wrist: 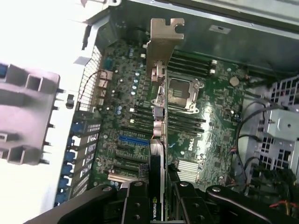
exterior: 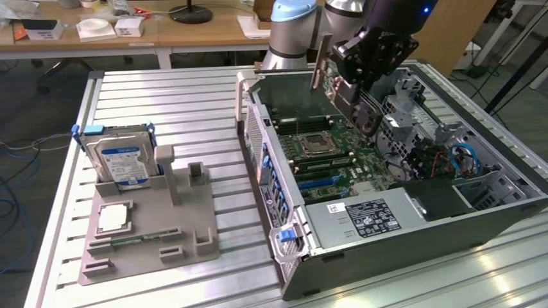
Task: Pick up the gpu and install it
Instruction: 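Insert the gpu into the slot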
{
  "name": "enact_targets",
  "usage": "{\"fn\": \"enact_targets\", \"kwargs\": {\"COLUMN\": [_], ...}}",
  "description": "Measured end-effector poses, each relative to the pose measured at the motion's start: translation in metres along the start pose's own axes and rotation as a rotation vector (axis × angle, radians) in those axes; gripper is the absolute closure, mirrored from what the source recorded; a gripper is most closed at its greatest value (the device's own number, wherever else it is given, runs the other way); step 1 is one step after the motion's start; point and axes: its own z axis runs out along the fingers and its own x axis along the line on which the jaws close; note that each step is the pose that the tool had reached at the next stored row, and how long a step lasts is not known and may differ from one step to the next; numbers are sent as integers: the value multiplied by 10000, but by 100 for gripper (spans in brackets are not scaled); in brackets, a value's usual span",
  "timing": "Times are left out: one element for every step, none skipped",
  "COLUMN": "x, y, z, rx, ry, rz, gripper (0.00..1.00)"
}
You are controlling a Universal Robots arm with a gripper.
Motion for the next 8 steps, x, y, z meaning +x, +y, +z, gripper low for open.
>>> {"fn": "enact_targets", "kwargs": {"x": [0, 0, 0, 0, 0, 0, 0, 0], "y": [0, 0, 0, 0, 0, 0, 0, 0], "z": [0, 0, 0, 0, 0, 0, 0, 0], "rx": [-3, -6, -9, -11, -14, -16, -19, -22], "ry": [20, 41, 61, 81, 101, 120, 139, 159], "rz": [-180, -374, -552, -732, -910, -1090, -1267, -1447], "gripper": [74, 74, 74, 74, 74, 74, 74, 74]}}
